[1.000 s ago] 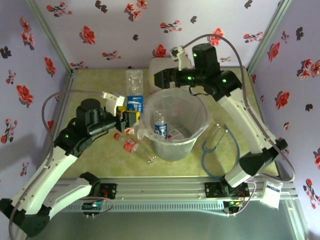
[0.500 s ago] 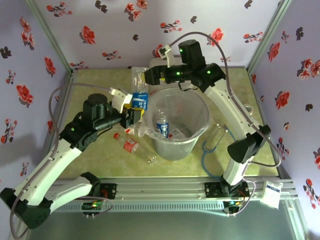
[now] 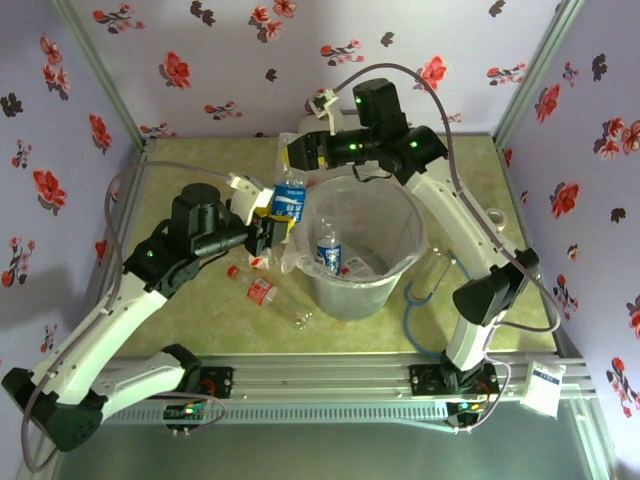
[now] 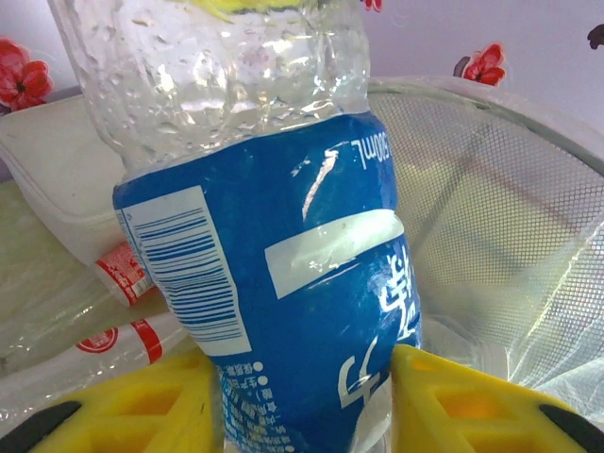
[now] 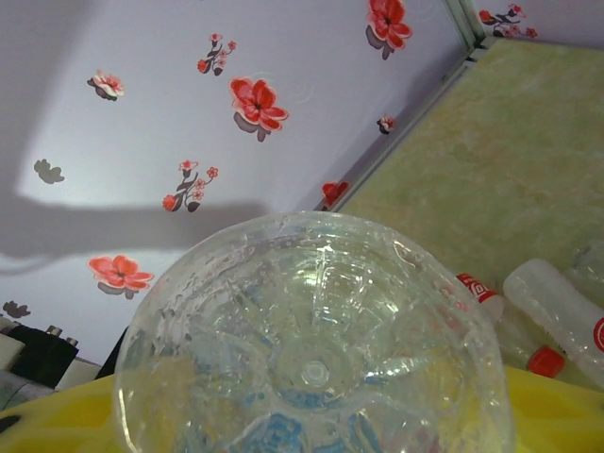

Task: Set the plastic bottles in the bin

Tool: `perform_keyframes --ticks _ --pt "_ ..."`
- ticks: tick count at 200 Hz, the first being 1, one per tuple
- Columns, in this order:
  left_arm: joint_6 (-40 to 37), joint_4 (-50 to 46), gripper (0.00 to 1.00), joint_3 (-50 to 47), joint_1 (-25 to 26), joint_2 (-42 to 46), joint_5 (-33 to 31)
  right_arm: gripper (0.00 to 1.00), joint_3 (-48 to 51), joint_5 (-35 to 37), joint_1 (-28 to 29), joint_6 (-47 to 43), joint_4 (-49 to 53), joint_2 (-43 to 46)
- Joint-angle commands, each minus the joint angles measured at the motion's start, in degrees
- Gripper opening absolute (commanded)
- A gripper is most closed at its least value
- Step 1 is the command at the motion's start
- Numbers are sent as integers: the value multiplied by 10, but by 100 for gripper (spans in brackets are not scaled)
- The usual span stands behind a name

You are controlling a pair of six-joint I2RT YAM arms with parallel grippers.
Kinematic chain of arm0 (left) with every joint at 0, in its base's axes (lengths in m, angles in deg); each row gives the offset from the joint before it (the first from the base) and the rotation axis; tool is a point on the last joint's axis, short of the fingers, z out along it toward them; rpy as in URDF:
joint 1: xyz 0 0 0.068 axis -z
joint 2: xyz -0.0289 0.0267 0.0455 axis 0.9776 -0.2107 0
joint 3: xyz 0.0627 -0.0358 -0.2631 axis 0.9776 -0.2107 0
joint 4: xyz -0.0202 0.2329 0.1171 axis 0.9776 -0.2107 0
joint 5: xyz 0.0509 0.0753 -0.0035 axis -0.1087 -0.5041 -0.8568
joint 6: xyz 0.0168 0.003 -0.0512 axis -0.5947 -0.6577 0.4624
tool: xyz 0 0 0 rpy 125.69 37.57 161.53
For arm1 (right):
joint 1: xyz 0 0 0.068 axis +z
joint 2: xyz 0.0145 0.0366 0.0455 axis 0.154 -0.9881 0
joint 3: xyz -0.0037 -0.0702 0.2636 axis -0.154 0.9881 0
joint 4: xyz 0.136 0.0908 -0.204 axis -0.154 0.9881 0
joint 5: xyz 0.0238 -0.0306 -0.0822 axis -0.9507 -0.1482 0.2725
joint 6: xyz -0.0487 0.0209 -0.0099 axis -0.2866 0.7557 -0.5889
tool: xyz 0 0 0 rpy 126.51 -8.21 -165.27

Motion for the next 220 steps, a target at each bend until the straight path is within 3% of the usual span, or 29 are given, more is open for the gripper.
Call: perform_keyframes --ticks 1,10,24,36,85,118,163,220 --pt "-6 2 41 16 5 7 3 62 -20 28 2 -17 -21 10" --pt "4 1 55 16 6 13 -13 59 -20 30 2 -14 -42 16" --pt "24 -17 85 16 5 27 -41 56 -38 28 1 -9 -67 21" --pt "38 -43 99 19 5 44 -61 56 -56 31 -1 -5 -86 25" --pt "142 -110 100 -12 2 147 -208 55 -75 13 -13 64 -210 38" --pt "277 -193 100 -34 -20 148 -283 54 -67 46 -32 28 -152 78" --pt "493 -204 99 -133 -59 122 -272 46 15 232 -56 -99 13 199" --pt "660 -138 98 -238 -62 122 -193 41 208 273 -60 -100 55 276"
